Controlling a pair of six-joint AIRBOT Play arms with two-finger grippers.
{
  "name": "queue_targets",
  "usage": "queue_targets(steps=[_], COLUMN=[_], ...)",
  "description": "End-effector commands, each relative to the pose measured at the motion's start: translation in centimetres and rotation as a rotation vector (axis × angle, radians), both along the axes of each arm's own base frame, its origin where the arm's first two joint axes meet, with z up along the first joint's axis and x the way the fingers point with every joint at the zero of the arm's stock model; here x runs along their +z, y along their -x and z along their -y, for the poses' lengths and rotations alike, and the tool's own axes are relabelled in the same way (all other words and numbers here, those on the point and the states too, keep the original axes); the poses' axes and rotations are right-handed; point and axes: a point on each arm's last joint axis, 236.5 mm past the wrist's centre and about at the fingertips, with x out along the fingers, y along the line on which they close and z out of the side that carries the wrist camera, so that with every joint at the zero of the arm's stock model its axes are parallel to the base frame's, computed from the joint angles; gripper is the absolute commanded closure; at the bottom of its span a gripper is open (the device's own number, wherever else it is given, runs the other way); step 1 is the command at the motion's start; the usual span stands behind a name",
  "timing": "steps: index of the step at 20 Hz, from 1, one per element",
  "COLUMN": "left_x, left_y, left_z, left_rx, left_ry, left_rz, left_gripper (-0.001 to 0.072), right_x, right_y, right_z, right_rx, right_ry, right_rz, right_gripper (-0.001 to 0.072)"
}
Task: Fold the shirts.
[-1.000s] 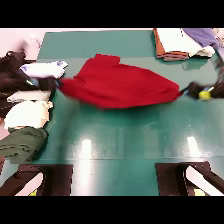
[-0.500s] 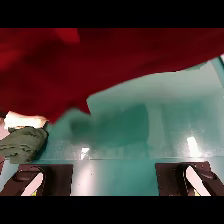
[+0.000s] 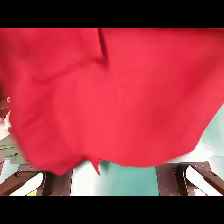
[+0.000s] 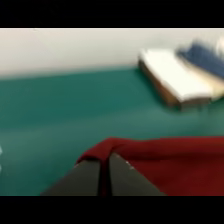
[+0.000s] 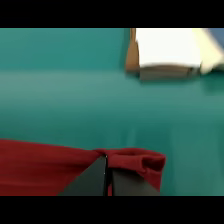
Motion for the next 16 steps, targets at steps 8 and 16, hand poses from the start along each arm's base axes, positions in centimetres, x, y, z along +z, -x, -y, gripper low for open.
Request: queue_targets(steps=[8, 16], left_x=[-34.4, -34.0], left_y=[-14.3, -14.5], left_z=[2.3, 0.4], left_rx=[-0.006, -0.064], left_ry=[0.160, 0.092], left_rz=[-0.716, -0.719], left_gripper=[0.0683, 0.0683], right_x=[-30.3, -27.9], right_y=[-11.7, -15.1], right_z=[-0.3, 0.3], right_rx=[0.069, 0.080], right_ry=[-0.147, -0.027], right_rz=[-0.627, -0.574], right_gripper=[0.0699, 0.0699])
